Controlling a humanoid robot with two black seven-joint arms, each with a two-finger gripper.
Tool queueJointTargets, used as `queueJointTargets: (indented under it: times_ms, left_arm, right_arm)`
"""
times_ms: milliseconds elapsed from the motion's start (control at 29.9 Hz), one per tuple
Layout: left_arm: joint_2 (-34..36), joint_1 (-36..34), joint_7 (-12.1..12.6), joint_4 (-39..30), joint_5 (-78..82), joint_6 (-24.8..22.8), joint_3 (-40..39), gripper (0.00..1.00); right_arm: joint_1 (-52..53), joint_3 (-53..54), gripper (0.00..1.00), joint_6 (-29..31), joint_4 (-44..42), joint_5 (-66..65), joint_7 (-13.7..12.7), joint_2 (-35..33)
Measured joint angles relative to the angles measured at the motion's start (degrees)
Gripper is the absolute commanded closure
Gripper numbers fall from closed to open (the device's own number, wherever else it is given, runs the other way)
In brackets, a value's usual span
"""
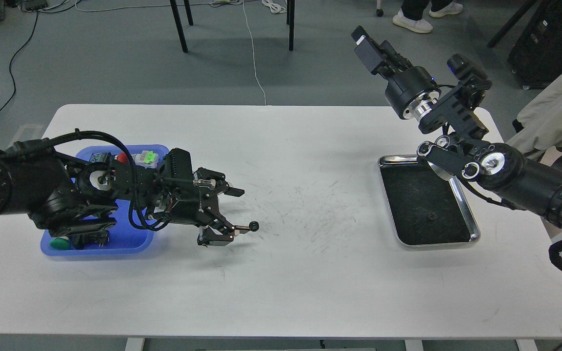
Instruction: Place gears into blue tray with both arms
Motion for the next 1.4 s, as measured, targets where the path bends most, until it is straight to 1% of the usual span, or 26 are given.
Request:
queueJointTargets:
  times_ms: [167,267,1003,1203,1404]
  left_arm:
    - [-1.0,0.9,0.0,1.1,-0.6,0.0,0.4,0.20]
    - [-1.4,1.3,0.0,1.6,-0.6,0.0,1.0,0.25]
    - [-7.3,4.4,0.0,7.5,-1.6,0.0,2.2,0.25]
    - [-7.9,5.1,0.0,8.6,-2.1,0.0,2.2,0.25]
    - [-8.4,5.1,0.0,9.4,-3.1,0.0,2.2,0.25]
  right_arm:
    - [-0.1,-0.1,0.08,0.0,0.0,0.0,0.0,0.0]
    - [-0.5,-0.1,0.08,0.0,0.0,0.0,0.0,0.0]
    - [-1.7,0.8,0.08,0.0,0.1,0.2,0.0,-1.2]
    - [-2.7,1.5,0.07,0.0,0.1,5.4,0.0,-2.6]
    - [-5.4,3.2,0.07,0.0,0.2,14.1,0.0,-4.3]
